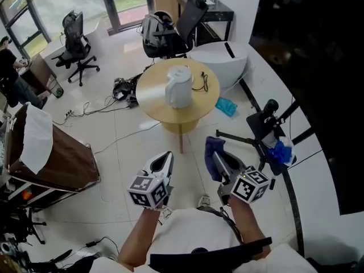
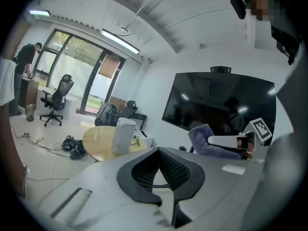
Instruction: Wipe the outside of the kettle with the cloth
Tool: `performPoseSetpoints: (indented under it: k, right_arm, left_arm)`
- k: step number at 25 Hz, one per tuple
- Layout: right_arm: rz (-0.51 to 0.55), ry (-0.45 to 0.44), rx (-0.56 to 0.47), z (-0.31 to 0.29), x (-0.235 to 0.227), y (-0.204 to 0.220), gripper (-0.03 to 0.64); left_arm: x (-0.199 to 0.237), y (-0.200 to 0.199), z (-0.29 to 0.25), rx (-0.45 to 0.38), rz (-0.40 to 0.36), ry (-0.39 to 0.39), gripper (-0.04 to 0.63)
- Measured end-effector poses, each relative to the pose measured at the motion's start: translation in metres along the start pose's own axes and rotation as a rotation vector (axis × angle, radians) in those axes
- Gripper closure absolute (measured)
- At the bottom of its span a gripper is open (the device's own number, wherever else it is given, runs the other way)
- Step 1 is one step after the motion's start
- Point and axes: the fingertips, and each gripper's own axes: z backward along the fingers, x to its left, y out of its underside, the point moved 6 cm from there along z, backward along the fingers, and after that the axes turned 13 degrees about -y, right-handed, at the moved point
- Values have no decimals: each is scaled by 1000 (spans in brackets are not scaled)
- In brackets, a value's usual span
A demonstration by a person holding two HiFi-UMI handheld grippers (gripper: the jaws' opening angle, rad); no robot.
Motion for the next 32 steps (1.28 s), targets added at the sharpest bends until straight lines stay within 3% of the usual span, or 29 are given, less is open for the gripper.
performPoseSetpoints:
  k: [6,13,19,25,32]
  right_arm:
    - [-4,-19,-2,3,-21,-11,535]
    - [-4,-30,6,18,-54,-26,535]
    - [1,-71,33,10,-79,-39,535]
    - [-17,-83,52,-28,-100,-42,535]
    - [-1,-38,81,-91,-127,-61,535]
  left_arm:
    - [-5,1,-18,-2,-15,-76,593]
    - [-11,6,-49,2,-42,-203,477]
    - [-14,0,-80,-9,-97,-290,466]
    - [16,-7,-127,-8,-130,-376,397]
    - [62,-20,-205,10,-145,-376,387]
